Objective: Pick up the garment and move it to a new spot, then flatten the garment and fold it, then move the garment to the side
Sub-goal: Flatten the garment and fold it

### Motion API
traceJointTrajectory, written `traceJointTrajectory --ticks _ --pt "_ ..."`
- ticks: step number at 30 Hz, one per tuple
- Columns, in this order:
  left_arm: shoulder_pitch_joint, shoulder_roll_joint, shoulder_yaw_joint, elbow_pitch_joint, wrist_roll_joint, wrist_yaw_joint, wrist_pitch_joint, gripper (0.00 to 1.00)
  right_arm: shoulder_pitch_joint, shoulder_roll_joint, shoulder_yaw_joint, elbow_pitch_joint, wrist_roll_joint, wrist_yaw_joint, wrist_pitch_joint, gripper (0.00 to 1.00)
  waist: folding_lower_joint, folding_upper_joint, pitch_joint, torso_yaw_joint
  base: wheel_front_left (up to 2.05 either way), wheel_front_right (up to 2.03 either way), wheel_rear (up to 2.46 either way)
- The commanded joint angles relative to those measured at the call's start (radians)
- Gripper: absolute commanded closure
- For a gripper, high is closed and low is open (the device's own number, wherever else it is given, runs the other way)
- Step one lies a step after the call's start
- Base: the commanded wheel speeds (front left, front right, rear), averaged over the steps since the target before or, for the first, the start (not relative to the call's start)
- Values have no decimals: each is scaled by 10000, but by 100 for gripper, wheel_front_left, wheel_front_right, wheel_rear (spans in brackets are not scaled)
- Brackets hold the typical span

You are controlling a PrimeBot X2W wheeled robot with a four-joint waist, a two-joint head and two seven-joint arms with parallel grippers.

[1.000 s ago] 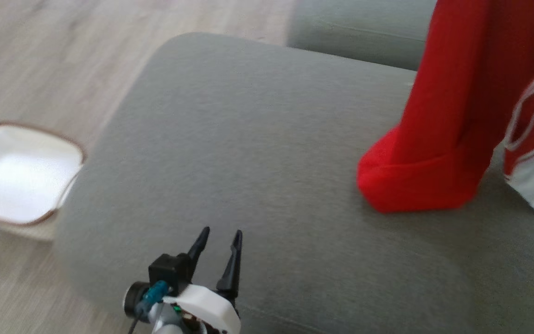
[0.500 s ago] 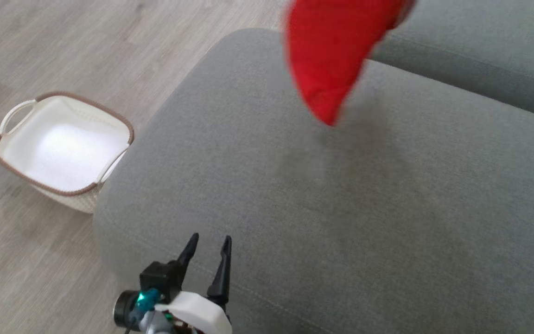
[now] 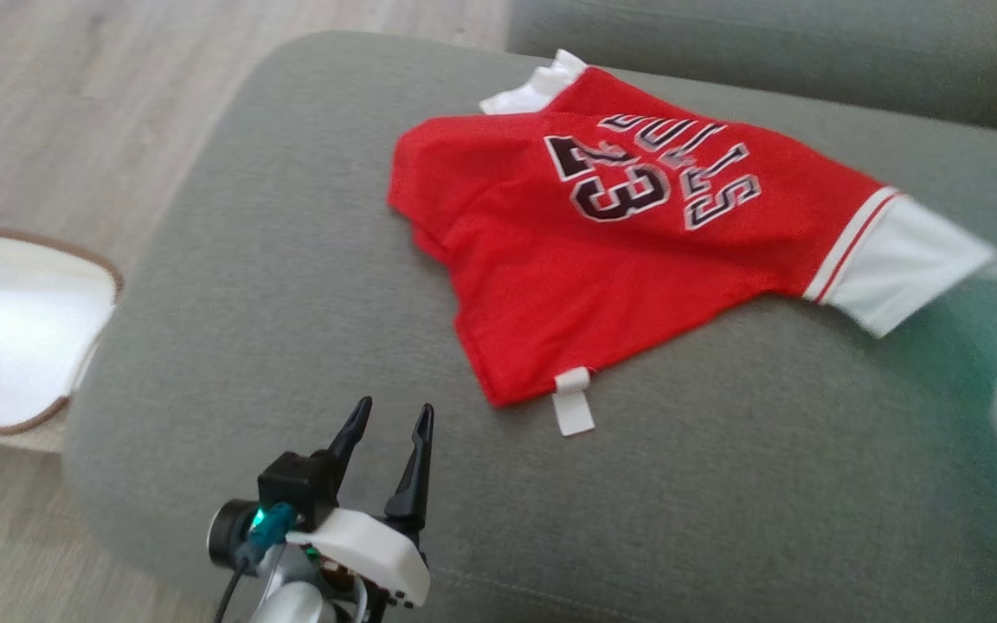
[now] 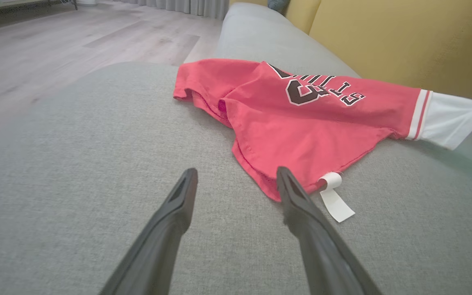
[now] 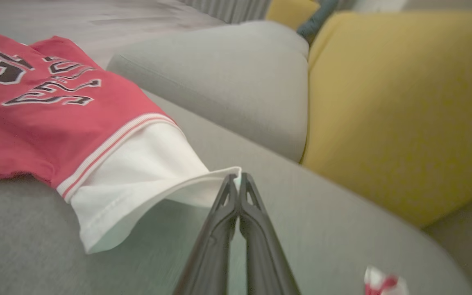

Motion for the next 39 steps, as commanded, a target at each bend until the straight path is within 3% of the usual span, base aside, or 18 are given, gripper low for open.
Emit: traceJointTrajectory --ticks 1,8,16,23,24,25,26,27,32,39 --pt "-429 1 355 -264 45 -50 -57 0 -206 59 -119 -312 128 63 -65 0 0 0 313 -461 0 0 0" --pt "-897 1 499 -73 -335 -69 -57 0 720 1469 -1351 -1722 -144 63 -66 0 0 0 495 -1457 0 0 0" --pt "-1539 1 198 1192 -1305 -287 -57 0 923 2532 -1050 -3199 -324 63 -66 0 0 0 761 -2677 0 0 0" --pt "-1662 1 27 2641 -1939 234 -57 0 1004 2915 -818 -3543 -330 63 -66 0 0 0 733 -3307 0 0 0" --pt "-1676 1 40 2783 -1939 312 -57 7 1008 2934 -803 -3566 -312 63 -66 0 0 0 712 -3364 0 0 0" --pt "-1697 1 77 2860 -1948 350 -57 71 1016 2961 -820 -3604 -271 63 -66 0 0 0 695 -3407 0 0 0" --pt "-1697 1 77 2860 -1948 350 -57 71 1016 2961 -820 -3604 -271 63 -66 0 0 0 695 -3407 0 0 0" --pt "-1726 1 138 2875 -1918 368 -57 100 1034 2974 -819 -3629 -250 63 -66 0 0 0 676 -3436 0 0 0" --pt "-1698 1 699 2753 -1496 400 -57 100 1198 3092 -939 -3639 -152 63 -66 0 0 0 446 -3459 0 0 0" --pt "-1281 1 2367 2083 -569 730 -57 100 1603 3533 -931 -3379 39 63 -66 0 0 0 -198 -3365 0 0 0"
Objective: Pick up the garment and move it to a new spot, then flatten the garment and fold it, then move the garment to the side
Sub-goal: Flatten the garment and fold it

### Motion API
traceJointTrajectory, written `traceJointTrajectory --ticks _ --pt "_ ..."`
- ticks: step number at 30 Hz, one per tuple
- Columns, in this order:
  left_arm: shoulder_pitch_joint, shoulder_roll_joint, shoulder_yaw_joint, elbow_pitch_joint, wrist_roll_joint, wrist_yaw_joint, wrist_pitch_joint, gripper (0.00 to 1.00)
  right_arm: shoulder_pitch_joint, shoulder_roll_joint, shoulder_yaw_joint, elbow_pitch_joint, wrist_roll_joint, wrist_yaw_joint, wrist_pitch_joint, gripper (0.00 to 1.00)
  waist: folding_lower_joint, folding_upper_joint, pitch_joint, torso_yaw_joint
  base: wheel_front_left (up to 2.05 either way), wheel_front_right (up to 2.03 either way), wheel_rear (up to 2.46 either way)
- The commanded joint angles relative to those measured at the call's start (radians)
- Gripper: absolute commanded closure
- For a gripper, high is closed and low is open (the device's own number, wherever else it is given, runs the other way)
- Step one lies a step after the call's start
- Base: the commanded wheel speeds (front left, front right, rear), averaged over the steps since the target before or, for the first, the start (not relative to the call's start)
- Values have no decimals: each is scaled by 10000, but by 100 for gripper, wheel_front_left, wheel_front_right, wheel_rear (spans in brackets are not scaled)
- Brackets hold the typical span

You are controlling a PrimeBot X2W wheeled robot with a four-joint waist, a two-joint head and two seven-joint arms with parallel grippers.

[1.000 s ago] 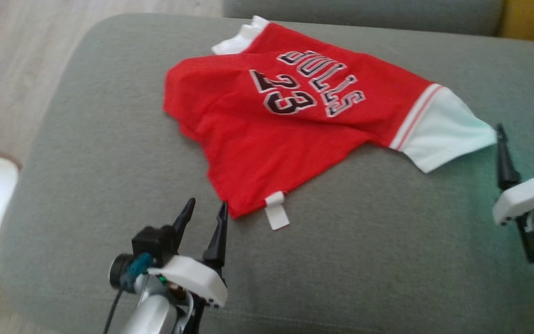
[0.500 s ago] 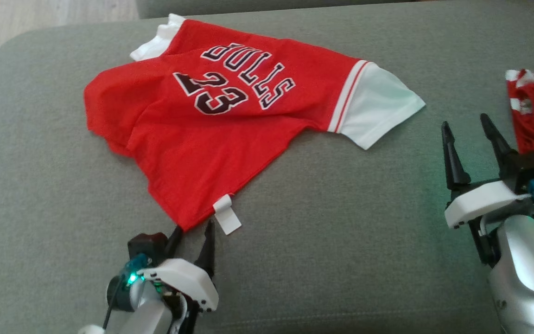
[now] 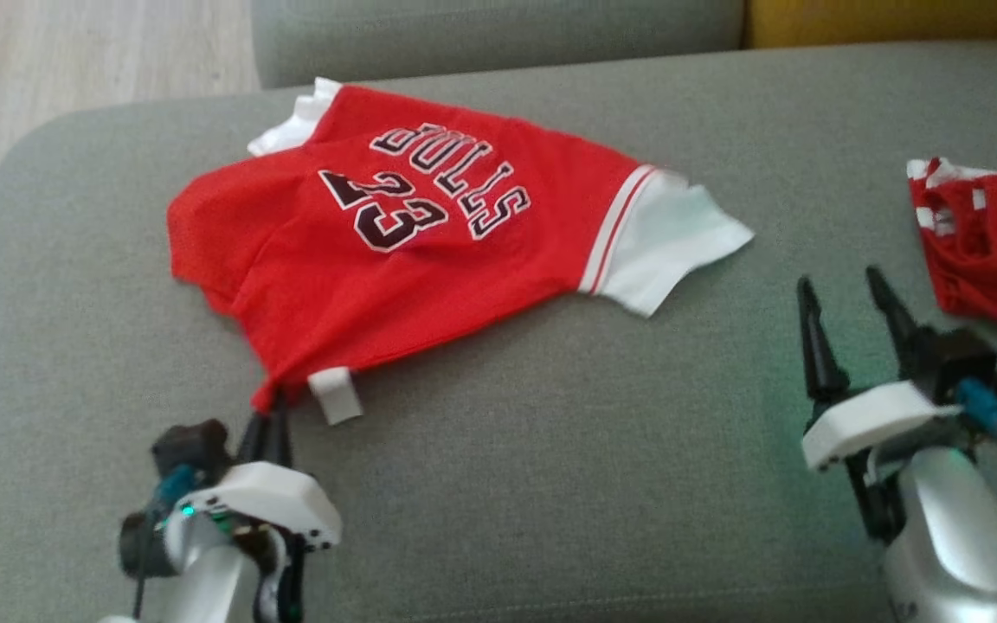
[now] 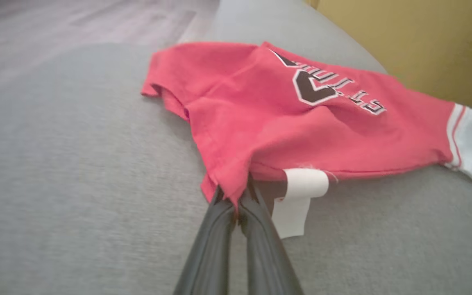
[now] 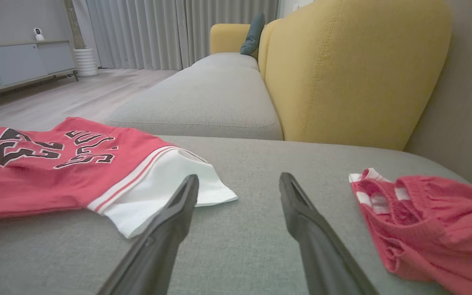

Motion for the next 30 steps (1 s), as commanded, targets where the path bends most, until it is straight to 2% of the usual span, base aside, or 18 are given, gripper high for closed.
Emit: traceJointTrajectory --ticks 1,8,9,10,11,16,23,30 --pt "-72 87 631 -408 244 130 -61 100 -4 70 199 -219 129 63 -64 0 0 0 -217 91 0 0 0" --pt "288 140 1902 -528 1155 170 -61 100 315 382 329 32 304 63 -64 0 0 0 -530 316 0 0 0" --pt "326 142 1994 -467 1276 166 -61 68 326 429 342 51 335 63 -64 0 0 0 -556 327 0 0 0" --pt "358 139 2070 -419 1360 140 -61 11 335 479 371 56 370 63 -64 0 0 0 -581 339 0 0 0" --pt "391 133 2107 -384 1447 103 -61 0 346 524 412 60 389 63 -64 0 0 0 -605 348 0 0 0" --pt "663 96 2096 -711 1682 135 -61 0 439 768 471 43 546 63 -64 0 0 0 -711 368 0 0 0" --pt "1217 88 1430 -1168 1158 337 -61 0 672 936 698 165 751 63 -64 0 0 0 -751 459 0 0 0" --pt "1102 87 1124 -892 748 343 -61 0 663 947 1018 177 1097 63 -64 0 0 0 -455 564 0 0 0"
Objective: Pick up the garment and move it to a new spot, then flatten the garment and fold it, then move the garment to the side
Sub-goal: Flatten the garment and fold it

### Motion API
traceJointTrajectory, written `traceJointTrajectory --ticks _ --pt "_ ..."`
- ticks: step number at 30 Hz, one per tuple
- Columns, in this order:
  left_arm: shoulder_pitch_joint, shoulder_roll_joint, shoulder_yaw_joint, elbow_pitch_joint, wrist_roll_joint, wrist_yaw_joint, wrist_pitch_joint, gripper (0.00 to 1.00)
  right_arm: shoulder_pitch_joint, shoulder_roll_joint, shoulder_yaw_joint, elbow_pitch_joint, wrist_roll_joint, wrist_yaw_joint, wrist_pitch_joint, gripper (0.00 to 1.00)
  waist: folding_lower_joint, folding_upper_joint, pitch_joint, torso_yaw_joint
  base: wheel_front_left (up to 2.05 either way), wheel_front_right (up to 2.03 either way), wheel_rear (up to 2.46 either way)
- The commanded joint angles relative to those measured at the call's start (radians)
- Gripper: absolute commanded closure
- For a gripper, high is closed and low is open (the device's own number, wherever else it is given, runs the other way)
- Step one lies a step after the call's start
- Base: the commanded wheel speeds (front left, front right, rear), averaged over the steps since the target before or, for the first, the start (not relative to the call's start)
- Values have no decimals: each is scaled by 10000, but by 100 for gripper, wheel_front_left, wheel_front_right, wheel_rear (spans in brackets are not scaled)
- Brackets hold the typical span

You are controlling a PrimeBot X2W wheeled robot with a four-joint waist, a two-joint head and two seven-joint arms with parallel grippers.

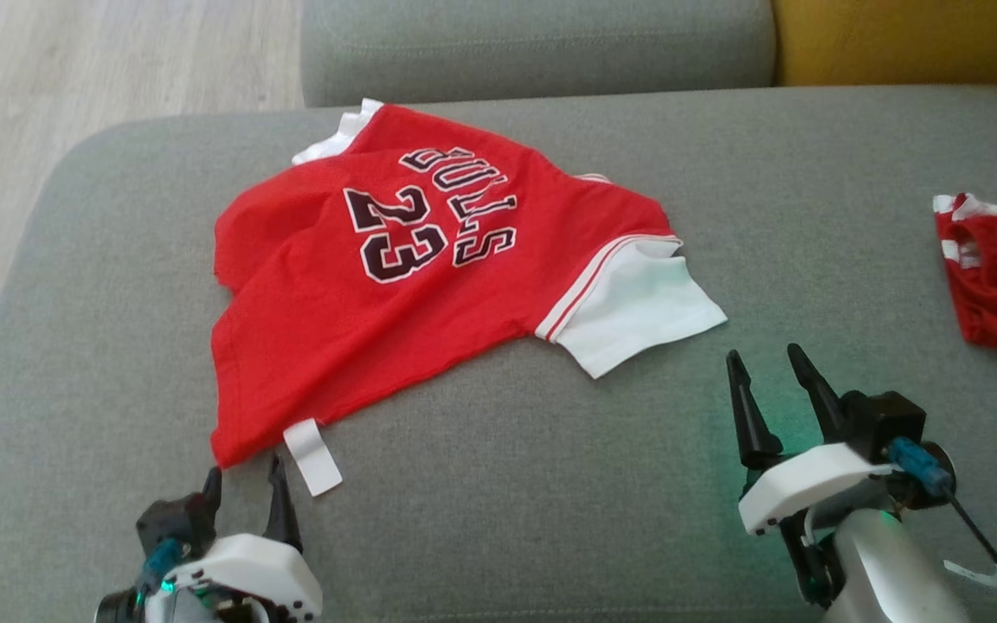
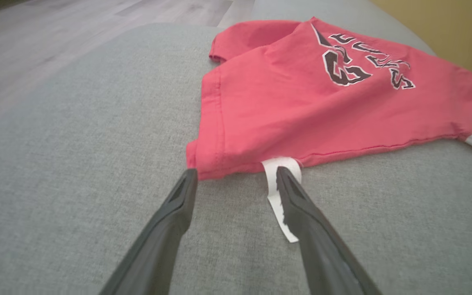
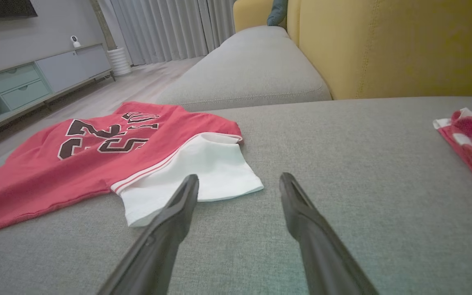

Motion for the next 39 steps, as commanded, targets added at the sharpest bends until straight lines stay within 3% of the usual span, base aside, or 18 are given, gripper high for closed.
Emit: traceJointTrajectory --ticks 1,13,20,22,24,25,32,33,35,39 --pt "-540 87 267 -176 -124 30 -61 0 -328 73 238 -309 44 65 -65 0 0 0 127 -2 0 0 0" --pt "-1267 86 485 394 -558 -172 -61 0 -1053 75 135 -214 -149 65 -65 0 0 0 1090 7 0 0 0" --pt "-1775 86 51 1066 -859 -502 -61 2 -1858 75 -19 650 -202 65 -65 0 0 0 1657 176 0 0 0" --pt "-1899 86 -152 1250 -980 -612 -61 55 -2136 75 -120 1003 -245 65 -65 0 0 0 1807 263 0 0 0" --pt "-2028 86 -380 1416 -1006 -714 -61 93 -2385 75 -281 1344 -374 65 -65 0 0 0 1949 349 0 0 0" --pt "-2093 86 -485 1502 -1046 -774 -61 100 -2505 75 -353 1498 -432 65 -65 0 0 0 2025 393 0 0 0" --pt "-2516 86 -962 1857 -1048 -982 -61 100 -3185 75 -657 2807 -1013 65 -53 0 0 0 2459 613 0 0 0" --pt "-2549 86 -997 1884 -1042 -997 -61 100 -3255 75 -634 3009 -1049 65 -54 30 0 0 2477 626 0 0 0" --pt "-2579 86 -1032 1908 -1036 -1033 -61 100 -3358 75 -595 3254 -1037 65 -57 100 0 0 2478 640 0 0 0" --pt "-2535 86 -941 1751 -915 -1170 -61 100 -3366 75 -541 3262 -970 65 -61 100 0 0 2307 572 0 0 0"
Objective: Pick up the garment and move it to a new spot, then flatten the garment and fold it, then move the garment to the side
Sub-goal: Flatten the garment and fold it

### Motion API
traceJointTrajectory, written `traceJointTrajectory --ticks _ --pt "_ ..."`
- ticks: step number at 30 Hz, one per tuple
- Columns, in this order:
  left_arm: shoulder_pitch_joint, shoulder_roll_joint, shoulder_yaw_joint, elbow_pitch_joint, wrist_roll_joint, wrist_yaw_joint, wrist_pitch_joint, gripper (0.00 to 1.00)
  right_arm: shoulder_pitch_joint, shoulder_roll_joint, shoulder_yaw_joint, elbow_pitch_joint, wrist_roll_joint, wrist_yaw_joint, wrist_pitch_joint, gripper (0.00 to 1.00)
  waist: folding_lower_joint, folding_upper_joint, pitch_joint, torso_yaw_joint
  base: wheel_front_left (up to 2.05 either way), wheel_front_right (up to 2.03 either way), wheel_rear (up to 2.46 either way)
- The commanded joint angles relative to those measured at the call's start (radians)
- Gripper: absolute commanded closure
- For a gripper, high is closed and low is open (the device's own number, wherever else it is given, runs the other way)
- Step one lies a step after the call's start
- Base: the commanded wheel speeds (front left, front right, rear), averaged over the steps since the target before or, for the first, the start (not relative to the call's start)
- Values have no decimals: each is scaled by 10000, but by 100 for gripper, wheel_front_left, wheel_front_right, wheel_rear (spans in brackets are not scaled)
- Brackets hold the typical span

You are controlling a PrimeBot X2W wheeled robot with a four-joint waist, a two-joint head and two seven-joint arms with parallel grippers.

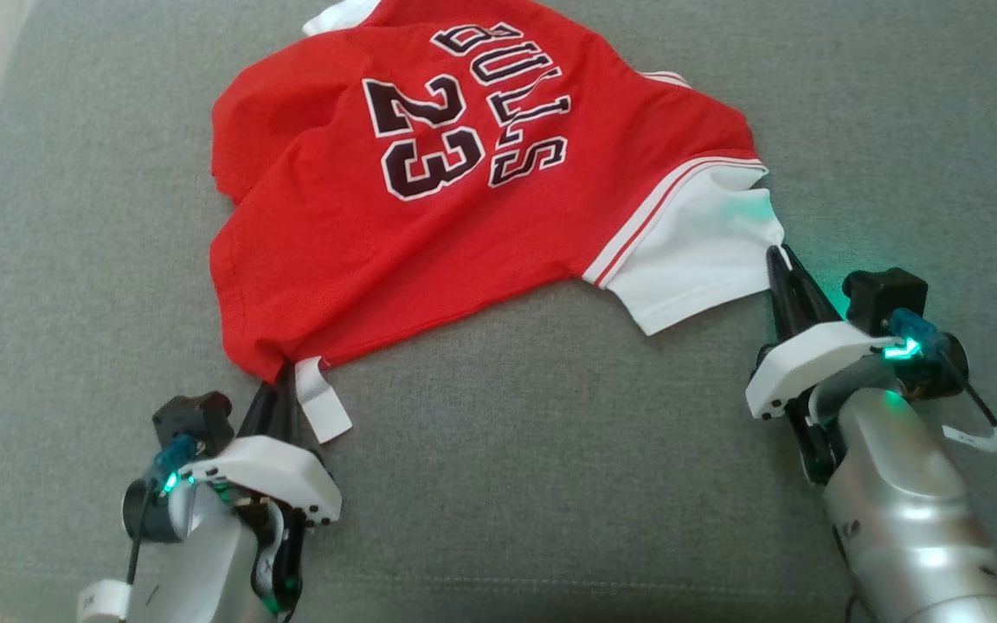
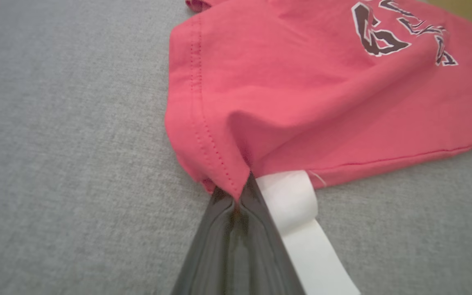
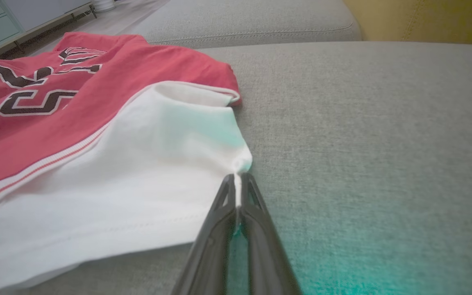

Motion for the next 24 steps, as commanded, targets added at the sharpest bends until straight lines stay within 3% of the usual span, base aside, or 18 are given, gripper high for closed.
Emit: traceJointTrajectory --ticks 1,6,9,18,24 --pt "-37 -1 149 -58 111 -148 183 100 122 77 210 -254 65 65 12 100 0 0 -149 -61 0 0 0" --pt "116 -1 449 -510 383 -206 183 100 346 77 269 -1250 430 65 10 100 0 0 -548 -149 0 0 0" --pt "213 -1 752 -944 692 -280 183 100 677 77 318 -2502 750 65 10 100 0 0 -929 -214 0 0 0" --pt "171 47 1605 -3044 1758 -608 183 100 1129 49 42 -4752 1491 65 9 100 0 0 -2036 -362 0 0 0" --pt "-693 697 2208 -4305 2318 -960 183 100 385 -403 208 -6192 2009 65 9 100 0 0 -2671 -583 0 0 0"
